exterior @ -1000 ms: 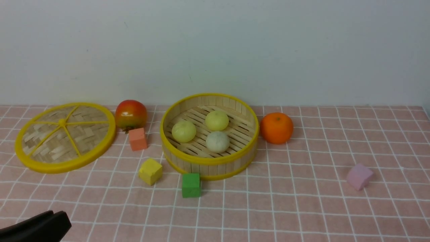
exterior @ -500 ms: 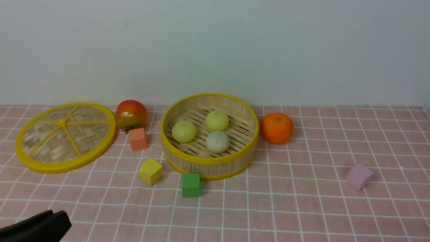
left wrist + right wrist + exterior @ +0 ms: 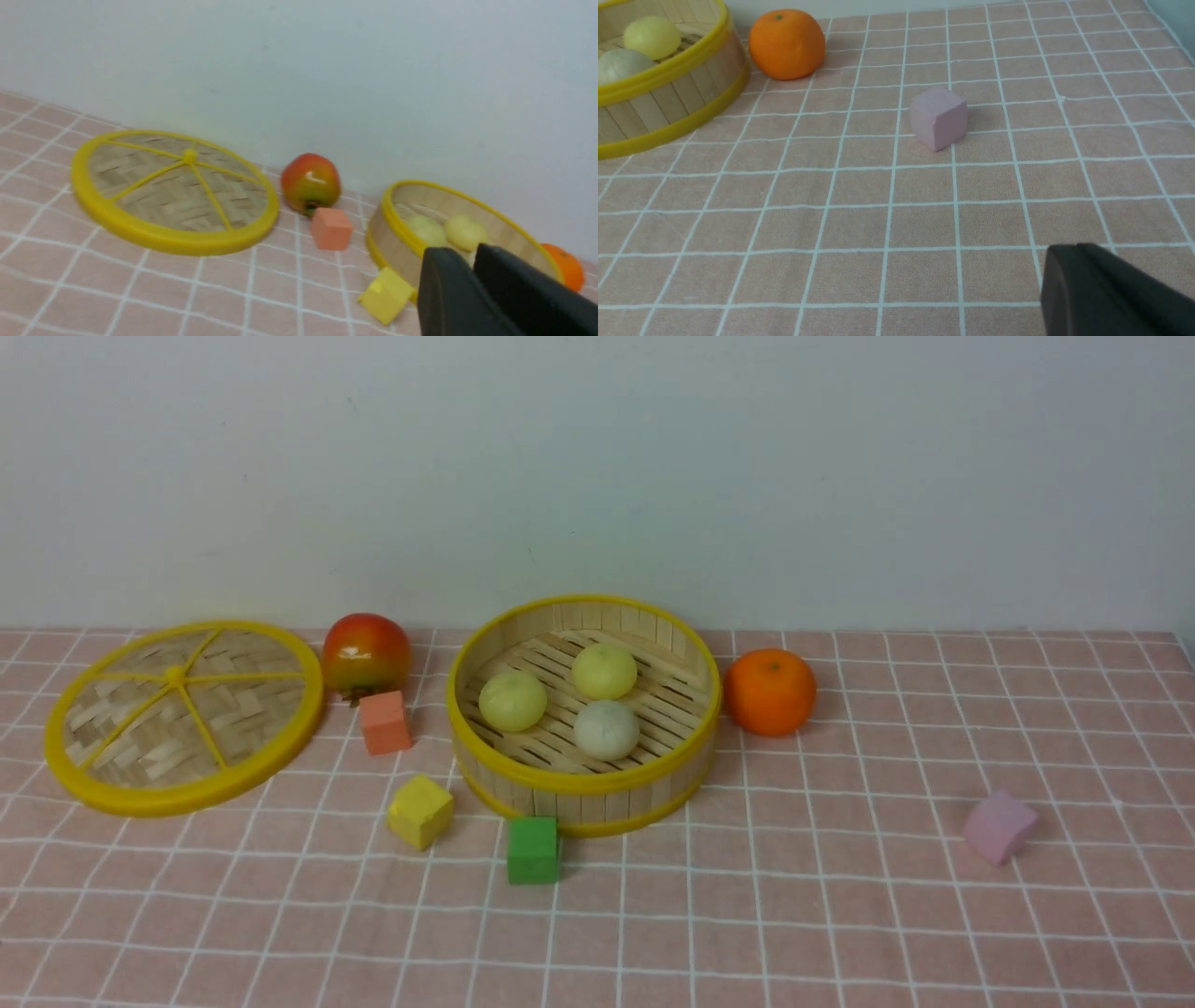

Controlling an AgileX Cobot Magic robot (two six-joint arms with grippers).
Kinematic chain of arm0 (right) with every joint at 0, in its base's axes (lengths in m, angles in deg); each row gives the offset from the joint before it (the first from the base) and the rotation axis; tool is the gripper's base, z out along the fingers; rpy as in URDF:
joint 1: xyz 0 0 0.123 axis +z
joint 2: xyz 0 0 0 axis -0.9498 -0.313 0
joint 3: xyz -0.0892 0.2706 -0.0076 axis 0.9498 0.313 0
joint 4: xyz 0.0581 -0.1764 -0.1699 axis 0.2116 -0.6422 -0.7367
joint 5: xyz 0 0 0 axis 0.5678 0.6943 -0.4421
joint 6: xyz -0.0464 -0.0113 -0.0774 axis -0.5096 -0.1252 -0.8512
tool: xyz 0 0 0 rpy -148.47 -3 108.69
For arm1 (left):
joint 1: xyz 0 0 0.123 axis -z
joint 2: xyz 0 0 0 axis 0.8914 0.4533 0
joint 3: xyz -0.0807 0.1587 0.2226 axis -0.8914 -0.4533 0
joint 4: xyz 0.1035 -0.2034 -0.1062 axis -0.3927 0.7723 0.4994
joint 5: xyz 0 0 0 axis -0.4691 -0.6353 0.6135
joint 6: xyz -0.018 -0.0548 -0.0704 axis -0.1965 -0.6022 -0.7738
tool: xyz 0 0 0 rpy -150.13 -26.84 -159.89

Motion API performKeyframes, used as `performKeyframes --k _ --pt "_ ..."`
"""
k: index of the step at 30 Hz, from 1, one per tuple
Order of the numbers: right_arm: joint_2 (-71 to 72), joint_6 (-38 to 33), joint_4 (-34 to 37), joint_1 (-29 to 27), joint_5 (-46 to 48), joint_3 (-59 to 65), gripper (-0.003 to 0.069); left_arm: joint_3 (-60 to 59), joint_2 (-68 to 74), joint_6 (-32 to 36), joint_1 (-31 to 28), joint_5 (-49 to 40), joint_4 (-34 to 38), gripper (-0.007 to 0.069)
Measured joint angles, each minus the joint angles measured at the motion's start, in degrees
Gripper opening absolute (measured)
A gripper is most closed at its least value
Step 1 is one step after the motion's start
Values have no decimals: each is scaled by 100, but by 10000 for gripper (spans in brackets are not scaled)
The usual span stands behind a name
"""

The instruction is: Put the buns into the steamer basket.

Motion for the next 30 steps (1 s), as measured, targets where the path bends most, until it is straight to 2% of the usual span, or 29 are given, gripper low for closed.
performKeyframes --k 2,3,4,5,7,30 --pt "0 0 0 0 0 0 14 -228 -96 127 -239 -294 0 -1" --pt "0 0 0 0 0 0 15 -314 -108 181 -344 -570 0 -13" --pt "0 0 0 0 0 0 15 -325 -114 187 -362 -637 0 -13" --pt "0 0 11 0 9 0 18 -380 -113 243 -495 -1187 -22 -13" --pt "0 0 11 0 9 0 22 -399 -113 272 -542 -1437 -22 -13" --pt "0 0 12 0 9 0 50 -399 -113 289 -549 -1468 -27 -13"
